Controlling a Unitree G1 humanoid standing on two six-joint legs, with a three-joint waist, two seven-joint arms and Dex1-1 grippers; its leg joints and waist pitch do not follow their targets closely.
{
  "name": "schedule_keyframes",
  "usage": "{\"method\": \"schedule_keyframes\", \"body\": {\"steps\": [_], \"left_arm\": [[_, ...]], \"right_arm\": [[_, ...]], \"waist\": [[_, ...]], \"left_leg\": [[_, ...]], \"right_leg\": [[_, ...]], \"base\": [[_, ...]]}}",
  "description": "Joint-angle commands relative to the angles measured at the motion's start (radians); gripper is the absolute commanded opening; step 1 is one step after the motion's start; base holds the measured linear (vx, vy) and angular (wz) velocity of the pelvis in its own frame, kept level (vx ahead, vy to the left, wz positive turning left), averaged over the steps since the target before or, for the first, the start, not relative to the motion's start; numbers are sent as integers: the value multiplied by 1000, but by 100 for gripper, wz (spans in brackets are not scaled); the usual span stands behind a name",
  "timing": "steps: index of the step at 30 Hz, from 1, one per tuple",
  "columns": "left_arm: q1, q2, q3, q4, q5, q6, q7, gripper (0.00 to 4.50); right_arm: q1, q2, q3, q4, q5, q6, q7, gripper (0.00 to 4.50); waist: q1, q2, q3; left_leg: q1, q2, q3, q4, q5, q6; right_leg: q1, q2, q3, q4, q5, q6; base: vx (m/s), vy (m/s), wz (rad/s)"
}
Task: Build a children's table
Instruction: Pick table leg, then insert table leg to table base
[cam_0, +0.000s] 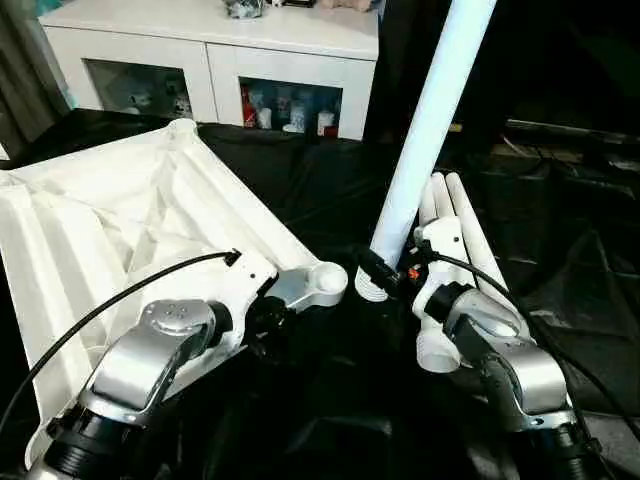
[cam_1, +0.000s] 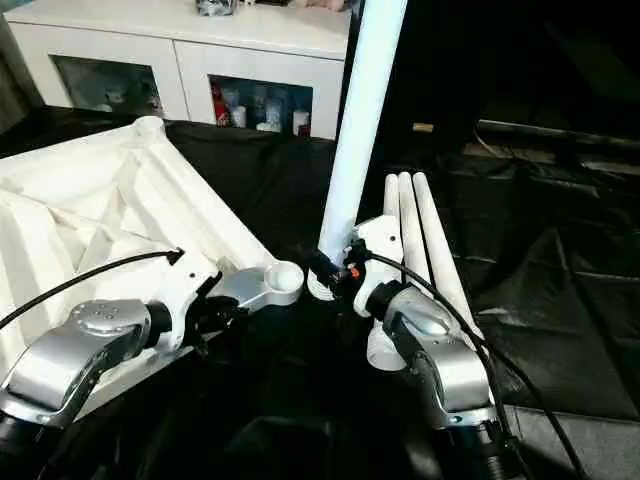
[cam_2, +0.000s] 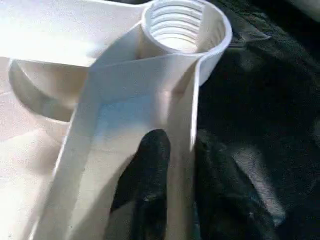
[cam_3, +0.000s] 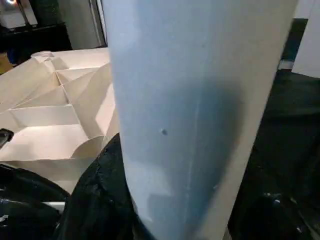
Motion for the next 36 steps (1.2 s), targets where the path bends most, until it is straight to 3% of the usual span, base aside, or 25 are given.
{"method": "schedule_keyframes", "body": {"steps": [1, 5, 9, 12, 13, 16, 17, 22, 24, 28, 36], "left_arm": [[15, 25, -5, -13, 16, 30, 1, 65], [31, 45, -5, -43, 12, 55, -1, 32], [54, 76, -5, -81, 9, 47, -13, 13], [70, 87, 2, -99, 2, -4, -27, 0], [80, 89, 9, -111, -9, -35, -42, 0], [91, 93, 19, -129, -28, -83, -73, 0], [88, 112, 19, -135, -34, -144, -110, 0], [84, 150, 12, -118, -47, -193, -178, 0], [89, 164, 10, -109, -58, -231, -216, 0], [93, 173, 13, -97, -65, -245, -241, 0], [87, 177, 22, -54, -56, -290, -256, 0]], "right_arm": [[-22, -3, 1, -6, 17, -4, 16, 191], [-43, 1, 18, 9, 19, 0, 39, 191], [-82, 15, 33, 42, 40, 17, 85, 191], [-116, 18, 51, 84, 51, 36, 135, 191], [-132, 14, 64, 108, 45, 38, 157, 191], [-158, 12, 75, 148, 37, 34, 184, 191], [-204, 13, 79, 218, 37, 28, 218, 191], [-267, 24, 82, 332, 22, 3, 245, 191], [-296, 33, 90, 389, 6, -22, 251, 191], [-325, 44, 104, 435, -7, -34, 261, 191], [-353, 62, 114, 506, -20, -51, 298, 191]], "waist": [[1, 4, -53], [-2, 6, -49], [-5, 5, -47], [-11, 7, -50], [-11, -3, -52], [-11, 1, -53], [-9, -2, -55], [-2, -4, -56], [0, 0, -54], [2, -1, -48], [1, -1, -44]], "left_leg": [[27, 65, -24, -89, -250, -16], [33, 66, -25, -92, -320, -40], [32, 66, -29, -95, -348, -53], [29, 66, -30, -95, -333, -51], [27, 66, -28, -93, -317, -44], [31, 66, -24, -89, -283, -33], [28, 65, -22, -86, -243, -16], [26, 62, -12, -74, -122, 27], [27, 63, -11, -75, -138, 25], [34, 68, -11, -83, -200, -11], [32, 68, -12, -88, -252, -34]], "right_leg": [[23, -56, 28, -63, -118, -207], [15, -58, 31, -73, -240, -184], [12, -59, 30, -76, -285, -169], [14, -56, 30, -71, -237, -177], [16, -56, 28, -70, -212, -183], [14, -57, 30, -65, -174, -198], [19, -57, 29, -61, -132, -210], [19, -53, 28, -48, 5, -238], [16, -53, 27, -48, -16, -244], [11, -51, 28, -50, -78, -236], [9, -55, 31, -56, -144, -219]], "base": [[0, 0, 0], [0, 0, 0], [0, 0, 0], [0, 0, 0], [0, 0, 0], [0, 0, 0], [0, 0, 0], [0, 0, 0], [0, 0, 0], [0, 0, 0], [0, 0, 0]]}}
